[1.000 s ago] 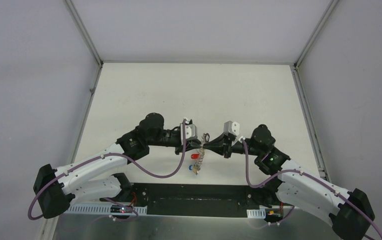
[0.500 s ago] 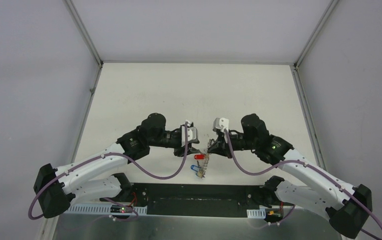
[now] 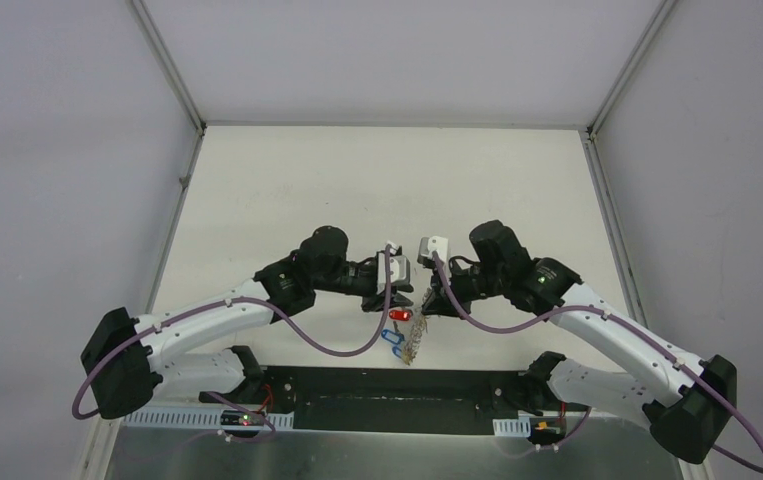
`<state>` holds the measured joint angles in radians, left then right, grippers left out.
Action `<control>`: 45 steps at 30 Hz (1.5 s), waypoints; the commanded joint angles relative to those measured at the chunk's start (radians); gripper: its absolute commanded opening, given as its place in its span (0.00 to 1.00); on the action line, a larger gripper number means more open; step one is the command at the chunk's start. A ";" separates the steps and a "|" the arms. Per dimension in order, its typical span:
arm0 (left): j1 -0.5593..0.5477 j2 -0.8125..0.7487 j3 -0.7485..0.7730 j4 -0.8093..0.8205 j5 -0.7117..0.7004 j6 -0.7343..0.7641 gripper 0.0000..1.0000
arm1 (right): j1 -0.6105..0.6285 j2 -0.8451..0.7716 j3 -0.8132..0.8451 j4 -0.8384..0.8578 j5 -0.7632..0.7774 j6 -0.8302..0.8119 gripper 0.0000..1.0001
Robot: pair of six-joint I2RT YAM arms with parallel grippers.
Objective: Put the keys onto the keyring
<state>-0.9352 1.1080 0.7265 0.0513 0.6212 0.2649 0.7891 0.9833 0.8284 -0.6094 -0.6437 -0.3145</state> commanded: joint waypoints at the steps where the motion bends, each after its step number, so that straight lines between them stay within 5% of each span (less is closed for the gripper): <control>1: -0.022 0.031 0.011 0.093 0.062 -0.021 0.32 | -0.001 -0.012 0.046 0.030 -0.040 0.005 0.00; 7: -0.038 0.052 -0.008 0.120 0.075 -0.026 0.34 | 0.000 -0.018 0.039 0.040 -0.029 0.008 0.00; 21: -0.058 0.083 -0.017 0.116 0.067 -0.029 0.22 | 0.000 -0.026 0.028 0.065 -0.027 0.028 0.00; 26: -0.064 0.083 -0.009 0.098 0.057 -0.007 0.00 | -0.001 -0.026 0.026 0.065 -0.027 0.032 0.00; 30: -0.064 0.069 -0.014 0.096 0.027 -0.015 0.00 | -0.001 -0.026 0.024 0.068 -0.009 0.037 0.00; 36: -0.063 0.012 -0.066 0.183 -0.071 -0.084 0.00 | 0.000 -0.073 0.002 0.113 0.076 0.070 0.55; 45: -0.064 -0.082 -0.231 0.548 -0.124 -0.164 0.00 | -0.015 -0.274 -0.165 0.363 0.119 0.187 0.56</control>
<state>-0.9894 1.0824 0.5274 0.3435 0.5236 0.1425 0.7849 0.7876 0.7177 -0.4156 -0.5457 -0.2008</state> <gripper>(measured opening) 0.009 0.565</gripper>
